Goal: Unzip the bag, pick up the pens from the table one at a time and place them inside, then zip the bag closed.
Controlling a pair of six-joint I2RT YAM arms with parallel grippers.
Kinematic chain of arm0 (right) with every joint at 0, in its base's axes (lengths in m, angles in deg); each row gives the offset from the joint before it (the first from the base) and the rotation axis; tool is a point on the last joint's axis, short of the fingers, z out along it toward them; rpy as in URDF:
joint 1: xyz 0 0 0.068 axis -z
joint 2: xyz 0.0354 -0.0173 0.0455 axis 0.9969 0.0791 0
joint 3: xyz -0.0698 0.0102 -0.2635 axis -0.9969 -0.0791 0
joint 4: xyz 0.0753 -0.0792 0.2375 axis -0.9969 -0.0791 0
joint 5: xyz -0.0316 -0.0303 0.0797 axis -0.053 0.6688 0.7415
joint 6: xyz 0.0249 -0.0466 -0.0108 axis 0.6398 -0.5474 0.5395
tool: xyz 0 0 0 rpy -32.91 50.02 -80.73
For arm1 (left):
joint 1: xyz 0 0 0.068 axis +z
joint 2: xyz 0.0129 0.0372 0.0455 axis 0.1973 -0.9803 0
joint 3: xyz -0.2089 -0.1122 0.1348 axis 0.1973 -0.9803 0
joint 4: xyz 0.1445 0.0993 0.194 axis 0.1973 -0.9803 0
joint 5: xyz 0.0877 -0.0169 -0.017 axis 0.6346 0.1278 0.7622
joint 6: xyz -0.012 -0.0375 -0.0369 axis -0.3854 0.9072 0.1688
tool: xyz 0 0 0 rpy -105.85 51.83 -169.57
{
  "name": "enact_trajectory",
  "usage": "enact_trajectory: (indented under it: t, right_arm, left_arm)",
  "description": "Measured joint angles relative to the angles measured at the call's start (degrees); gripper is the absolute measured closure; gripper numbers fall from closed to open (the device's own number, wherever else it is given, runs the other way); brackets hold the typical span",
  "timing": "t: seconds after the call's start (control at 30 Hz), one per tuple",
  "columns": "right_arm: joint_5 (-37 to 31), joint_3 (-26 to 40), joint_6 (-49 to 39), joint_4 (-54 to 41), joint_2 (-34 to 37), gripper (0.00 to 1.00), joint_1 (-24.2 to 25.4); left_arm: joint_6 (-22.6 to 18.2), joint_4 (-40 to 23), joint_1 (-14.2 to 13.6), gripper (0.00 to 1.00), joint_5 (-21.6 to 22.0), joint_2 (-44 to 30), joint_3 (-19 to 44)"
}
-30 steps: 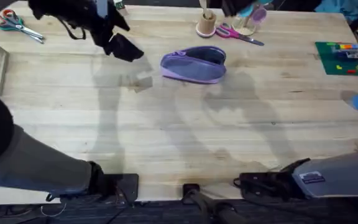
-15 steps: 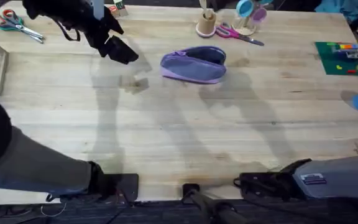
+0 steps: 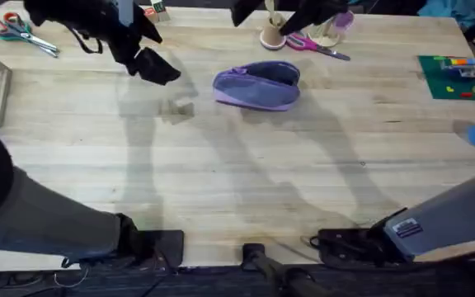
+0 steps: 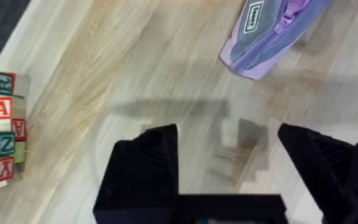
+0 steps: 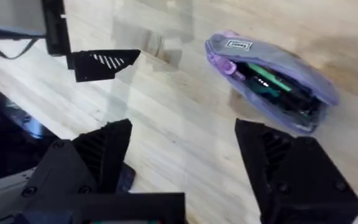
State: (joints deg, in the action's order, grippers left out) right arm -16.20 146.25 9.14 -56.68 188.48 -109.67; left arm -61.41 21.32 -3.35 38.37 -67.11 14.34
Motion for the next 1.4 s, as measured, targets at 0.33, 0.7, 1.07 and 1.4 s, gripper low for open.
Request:
enact_trajectory:
  t: [0.33, 0.7, 1.07, 1.4]
  right_arm:
    - [6.2, -15.7, 6.2, 11.6, 0.5, 0.006, 0.0]
    - [6.8, -24.6, 11.1, 19.7, 0.5, 0.006, 0.0]
    - [2.9, -24.6, 11.4, 24.6, 0.9, 0.006, 0.0]
    - [2.7, -24.7, 13.1, 28.4, 7.9, 0.006, 0.1]
  left_arm:
    - [-2.1, -0.4, 3.1, 0.008, -1.0, 0.0, 0.0]
    - [-2.4, -0.4, 3.1, 0.007, -1.2, 0.0, 0.0]
    - [-2.4, -0.4, 3.1, 0.008, -1.2, 0.0, 0.0]
    - [-2.4, -0.4, 3.1, 0.008, -1.2, 0.0, 0.0]
